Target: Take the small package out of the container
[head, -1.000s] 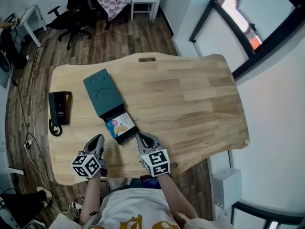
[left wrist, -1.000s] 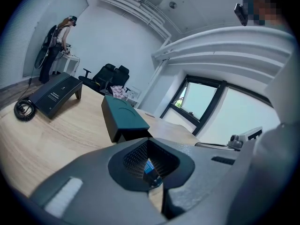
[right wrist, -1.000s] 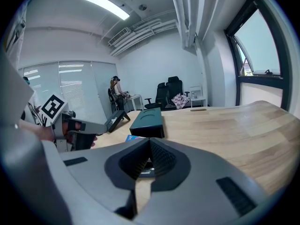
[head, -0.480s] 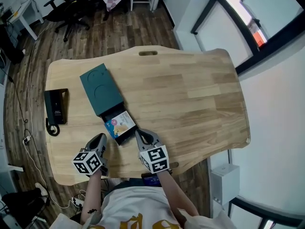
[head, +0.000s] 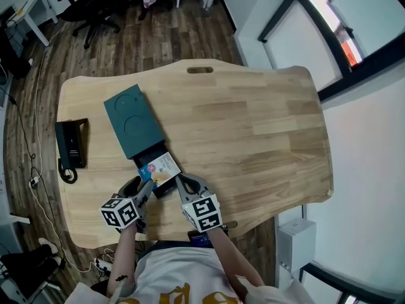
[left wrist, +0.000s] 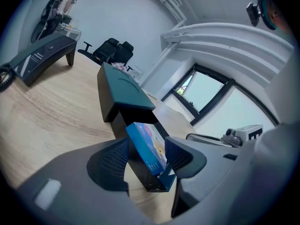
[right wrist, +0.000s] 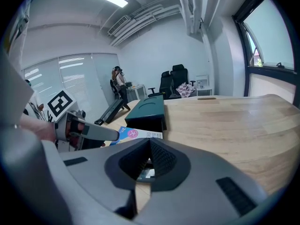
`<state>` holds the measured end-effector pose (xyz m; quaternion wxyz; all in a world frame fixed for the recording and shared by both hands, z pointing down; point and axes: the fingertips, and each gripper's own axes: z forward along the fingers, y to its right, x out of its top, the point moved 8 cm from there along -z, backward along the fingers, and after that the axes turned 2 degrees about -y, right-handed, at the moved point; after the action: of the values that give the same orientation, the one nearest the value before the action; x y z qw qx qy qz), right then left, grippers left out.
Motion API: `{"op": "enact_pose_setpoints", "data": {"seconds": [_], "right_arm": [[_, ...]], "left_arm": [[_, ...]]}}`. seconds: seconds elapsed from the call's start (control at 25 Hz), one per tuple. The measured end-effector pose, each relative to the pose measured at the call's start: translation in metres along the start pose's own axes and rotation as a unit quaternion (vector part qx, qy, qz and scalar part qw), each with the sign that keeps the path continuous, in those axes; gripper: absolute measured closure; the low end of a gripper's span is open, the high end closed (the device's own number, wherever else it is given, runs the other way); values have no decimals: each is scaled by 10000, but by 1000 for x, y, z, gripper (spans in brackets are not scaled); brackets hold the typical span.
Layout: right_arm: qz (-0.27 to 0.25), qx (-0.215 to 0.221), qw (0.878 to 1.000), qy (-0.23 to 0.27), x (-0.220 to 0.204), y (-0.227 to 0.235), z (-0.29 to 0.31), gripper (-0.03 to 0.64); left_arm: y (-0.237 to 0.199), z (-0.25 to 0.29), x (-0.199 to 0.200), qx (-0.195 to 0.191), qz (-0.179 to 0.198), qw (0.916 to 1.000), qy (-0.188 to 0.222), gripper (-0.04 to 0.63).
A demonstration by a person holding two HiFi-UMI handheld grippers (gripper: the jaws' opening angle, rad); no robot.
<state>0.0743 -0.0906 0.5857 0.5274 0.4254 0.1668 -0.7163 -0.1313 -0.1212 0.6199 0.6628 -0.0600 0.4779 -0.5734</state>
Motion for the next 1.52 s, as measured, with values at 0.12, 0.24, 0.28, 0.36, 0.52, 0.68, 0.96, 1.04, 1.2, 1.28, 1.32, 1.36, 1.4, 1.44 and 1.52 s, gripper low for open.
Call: {"op": "enact_pose_setpoints", "data": {"seconds": [0.12, 0.24, 0.28, 0.36, 0.52, 0.68, 0.96, 1.04, 1.2, 1.28, 1.32, 1.36, 1.4, 1.44, 1.52], "right_arm": [[2, 58, 10000, -55, 2, 2, 6, 612], [-27, 105, 9999, -92, 3, 4, 11, 612], [-49, 120, 9999, -109, 3, 4, 13, 612], [-88, 142, 9997, -183, 3, 6, 13, 612], [-28, 90, 9997, -235, 0, 15, 14, 612], [-63, 110, 9998, -183, 8, 18, 17, 612], [-137, 148, 9997, -138, 11, 10, 16, 612], [-150, 150, 9997, -116, 11, 8, 14, 612], [-137, 98, 9998, -48, 13, 10, 6, 612], [-138, 77, 9999, 12, 16, 10, 2, 612], [-138, 71, 9999, 37, 17, 9, 1, 612], [-132, 65, 9999, 57, 18, 8, -1, 612], [-122, 60, 9999, 73, 18, 7, -2, 612], [-109, 55, 9999, 89, 19, 5, -3, 612], [-75, 26, 9999, 132, 19, 3, -6, 612]], "left_arm": [[-3, 8, -3, 115, -166, 9997, -160, 353], [-8, 16, -7, 64, -416, 9983, -403, 353], [-10, 19, -7, 15, -540, 9976, -436, 353], [-12, 21, -6, -66, -744, 9962, -444, 354], [-14, 20, -6, -157, -992, 9941, -419, 359], [-17, 10, -2, -164, -1060, 9939, -257, 383], [-16, -4, 0, -208, -1038, 9943, -114, 462], [-17, -8, -1, -165, -1022, 9945, -130, 466], [-17, -17, 1, -139, -1072, 9941, -65, 482], [-17, -22, 4, -135, -1084, 9940, 2, 486], [-17, -24, 5, -139, -1078, 9941, 32, 488], [-16, -26, 7, -152, -1072, 9941, 60, 491], [-15, -27, 8, -173, -1075, 9940, 90, 492], [-14, -28, 9, -205, -1094, 9937, 124, 494], [-10, -31, 11, -293, -1151, 9927, 214, 497]]}}
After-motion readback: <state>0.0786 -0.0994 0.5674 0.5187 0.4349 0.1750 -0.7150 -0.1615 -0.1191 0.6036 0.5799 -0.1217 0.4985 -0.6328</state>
